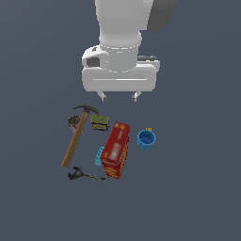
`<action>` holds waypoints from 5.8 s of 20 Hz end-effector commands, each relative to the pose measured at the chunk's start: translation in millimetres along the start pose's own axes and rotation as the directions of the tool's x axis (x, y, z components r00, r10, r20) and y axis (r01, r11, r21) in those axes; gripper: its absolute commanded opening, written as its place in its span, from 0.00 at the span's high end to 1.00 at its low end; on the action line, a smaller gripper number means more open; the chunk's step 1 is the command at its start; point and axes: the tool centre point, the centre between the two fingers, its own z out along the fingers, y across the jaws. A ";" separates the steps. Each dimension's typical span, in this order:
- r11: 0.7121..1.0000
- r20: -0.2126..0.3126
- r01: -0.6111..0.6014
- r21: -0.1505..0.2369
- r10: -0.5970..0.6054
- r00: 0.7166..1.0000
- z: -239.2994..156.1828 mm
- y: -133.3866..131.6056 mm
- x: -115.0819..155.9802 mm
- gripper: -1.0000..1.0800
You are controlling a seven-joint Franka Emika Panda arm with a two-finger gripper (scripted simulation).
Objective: Pick up a designated object from a clutter of objects.
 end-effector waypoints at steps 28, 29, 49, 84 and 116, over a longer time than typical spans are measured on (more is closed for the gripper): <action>0.987 0.025 -0.162 -0.023 0.163 0.986 28.0 -13.7 9.1 0.38; 0.983 0.028 -0.180 -0.024 0.181 0.983 31.1 -15.9 10.1 0.38; 0.829 0.063 -0.551 -0.094 0.557 0.828 103.9 -67.2 25.4 0.38; 0.301 -0.053 -0.924 -0.235 0.945 0.322 233.6 -151.5 17.2 0.38; 0.251 -0.071 -0.938 -0.240 0.959 0.275 272.8 -153.5 7.6 1.00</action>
